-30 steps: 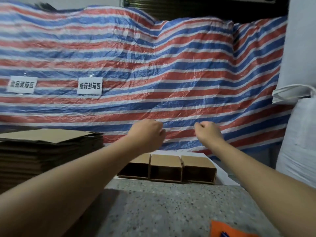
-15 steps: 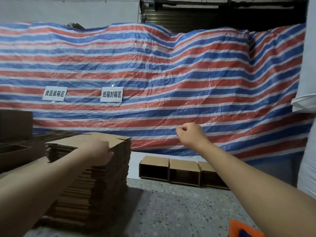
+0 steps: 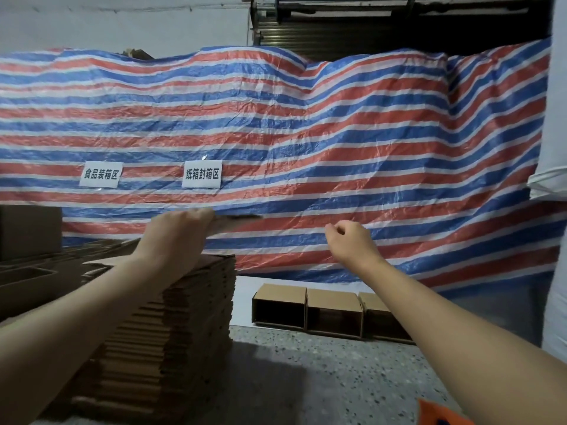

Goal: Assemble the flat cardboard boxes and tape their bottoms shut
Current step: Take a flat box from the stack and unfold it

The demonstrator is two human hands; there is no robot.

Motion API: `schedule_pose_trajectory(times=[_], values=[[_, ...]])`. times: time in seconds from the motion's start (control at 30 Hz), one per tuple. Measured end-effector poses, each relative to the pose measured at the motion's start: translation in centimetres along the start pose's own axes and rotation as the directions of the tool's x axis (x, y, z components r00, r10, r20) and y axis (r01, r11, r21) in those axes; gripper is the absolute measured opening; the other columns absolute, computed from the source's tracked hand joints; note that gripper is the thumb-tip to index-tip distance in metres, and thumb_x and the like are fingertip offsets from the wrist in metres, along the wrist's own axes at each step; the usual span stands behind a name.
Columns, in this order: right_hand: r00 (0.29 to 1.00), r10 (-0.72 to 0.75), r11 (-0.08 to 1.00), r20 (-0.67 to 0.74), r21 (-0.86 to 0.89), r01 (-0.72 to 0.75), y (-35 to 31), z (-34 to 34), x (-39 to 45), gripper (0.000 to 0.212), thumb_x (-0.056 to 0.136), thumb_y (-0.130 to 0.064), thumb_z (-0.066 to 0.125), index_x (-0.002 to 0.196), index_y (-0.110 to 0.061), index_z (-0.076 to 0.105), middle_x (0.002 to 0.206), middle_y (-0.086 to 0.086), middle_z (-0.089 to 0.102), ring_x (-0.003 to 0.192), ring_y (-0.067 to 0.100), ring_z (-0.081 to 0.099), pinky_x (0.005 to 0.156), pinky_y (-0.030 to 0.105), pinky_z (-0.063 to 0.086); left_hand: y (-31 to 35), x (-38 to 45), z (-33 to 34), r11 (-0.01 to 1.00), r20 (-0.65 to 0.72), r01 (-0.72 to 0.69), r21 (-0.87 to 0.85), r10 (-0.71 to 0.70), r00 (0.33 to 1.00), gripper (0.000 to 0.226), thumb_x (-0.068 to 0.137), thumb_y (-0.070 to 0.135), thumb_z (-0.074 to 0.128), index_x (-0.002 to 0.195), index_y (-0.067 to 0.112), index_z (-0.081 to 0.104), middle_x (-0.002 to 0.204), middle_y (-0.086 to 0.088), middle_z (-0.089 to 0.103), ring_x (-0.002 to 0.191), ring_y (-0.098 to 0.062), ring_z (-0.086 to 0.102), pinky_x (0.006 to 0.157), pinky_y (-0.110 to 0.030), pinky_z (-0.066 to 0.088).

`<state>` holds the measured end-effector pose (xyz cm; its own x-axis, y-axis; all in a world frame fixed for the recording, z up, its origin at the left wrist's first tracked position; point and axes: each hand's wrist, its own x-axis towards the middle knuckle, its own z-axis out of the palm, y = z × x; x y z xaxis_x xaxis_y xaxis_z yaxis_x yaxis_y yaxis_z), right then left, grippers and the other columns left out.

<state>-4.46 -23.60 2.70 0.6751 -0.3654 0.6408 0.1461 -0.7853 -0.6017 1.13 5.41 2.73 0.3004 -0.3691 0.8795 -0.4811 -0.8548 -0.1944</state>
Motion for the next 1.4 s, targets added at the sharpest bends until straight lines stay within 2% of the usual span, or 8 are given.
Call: schedule_pose_trajectory(times=[0.17,0.27,0.47,0.53,0.67,0.8,1.0,1.4], values=[[0.994,0.044,0.962,-0.103,0.274,-0.014,-0.4,-3.6,1.7,0.041,0.104,-0.053,0.038,0.112,-0.017,0.057,0.100,-0.004,0.061,0.083,0.008,0.054,0.069,0.028,0.038,2.9,3.7,-4.8,0.915,-0.243,-0.074,-0.396,-0.026,0.970,0.012,0.097,0.016,0.056,0.094,0.013,0.067,0.072,-0.002,0.063,0.061,-0.025,0.056,0.055,-0.032,0.039],[0.978,0.106,0.890,-0.179,0.456,-0.013,-0.2,-5.8,2.3,0.063,0.101,-0.066,0.030,0.145,-0.025,0.043,0.140,-0.005,0.052,0.119,0.016,0.053,0.088,0.030,0.037,4.7,4.8,-5.7,0.754,-0.108,0.026,-0.657,-0.128,0.986,0.022,0.101,0.027,0.050,0.082,0.022,0.058,0.064,0.012,0.055,0.058,-0.005,0.050,0.052,-0.027,0.034],[0.970,0.144,0.811,-0.198,0.585,-0.001,1.2,-9.2,0.1,0.054,0.090,-0.073,0.046,0.110,-0.027,0.068,0.096,-0.013,0.075,0.080,0.008,0.072,0.056,0.017,0.052,7.0,4.9,-2.5,0.208,0.295,0.347,-0.914,-0.245,0.924,0.020,0.100,0.035,0.050,0.097,0.024,0.066,0.095,-0.001,0.067,0.097,-0.024,0.062,0.097,-0.051,0.050],[0.966,0.169,0.822,-0.195,0.569,-0.029,2.1,-9.0,-0.9,0.044,0.093,-0.067,0.051,0.100,-0.026,0.066,0.089,-0.011,0.075,0.076,0.008,0.073,0.055,0.018,0.054,8.4,4.5,-0.4,0.119,0.367,0.432,-0.894,-0.358,0.859,0.022,0.100,0.040,0.050,0.104,0.024,0.065,0.101,-0.003,0.068,0.103,-0.024,0.063,0.094,-0.047,0.052],[0.934,0.303,0.843,-0.187,0.510,-0.171,4.9,-7.4,-4.5,0.050,0.089,-0.068,0.052,0.096,-0.020,0.066,0.091,0.000,0.075,0.087,0.021,0.072,0.083,0.040,0.059,11.6,1.9,2.7,0.024,0.487,0.547,-0.836,-0.425,0.763,0.033,0.093,0.053,0.056,0.115,0.029,0.050,0.104,0.010,0.059,0.092,-0.004,0.054,0.067,-0.022,0.041],[0.923,0.382,0.819,-0.051,0.482,-0.312,9.2,-6.8,-9.6,0.067,0.075,-0.073,0.053,0.099,-0.013,0.068,0.098,0.013,0.076,0.091,0.031,0.073,0.089,0.051,0.058,14.1,-3.2,5.2,0.010,0.529,0.582,-0.813,-0.404,0.746,0.045,0.080,0.046,0.076,0.114,0.035,0.048,0.109,0.011,0.060,0.100,-0.008,0.060,0.086,-0.033,0.053],[0.894,0.435,0.776,0.106,0.460,-0.431,14.6,-4.8,-15.5,0.052,0.078,-0.068,0.053,0.102,-0.023,0.066,0.087,-0.008,0.079,0.079,0.012,0.076,0.068,0.031,0.057,16.5,-10.0,8.0,-0.067,0.672,0.702,-0.709,-0.364,0.645,0.038,0.079,0.038,0.079,0.108,0.030,0.057,0.102,0.004,0.067,0.094,-0.013,0.066,0.075,-0.033,0.057],[0.873,0.367,0.609,0.322,0.626,-0.487,15.1,-7.0,-13.0,0.062,0.098,-0.060,0.042,0.095,-0.010,0.079,0.096,0.018,0.073,0.090,0.026,0.071,0.089,0.044,0.051,16.9,-11.0,8.3,-0.065,0.675,0.699,-0.712,-0.339,0.656,0.035,0.080,0.037,0.079,0.106,0.028,0.057,0.101,0.002,0.067,0.094,-0.015,0.067,0.080,-0.039,0.059]])
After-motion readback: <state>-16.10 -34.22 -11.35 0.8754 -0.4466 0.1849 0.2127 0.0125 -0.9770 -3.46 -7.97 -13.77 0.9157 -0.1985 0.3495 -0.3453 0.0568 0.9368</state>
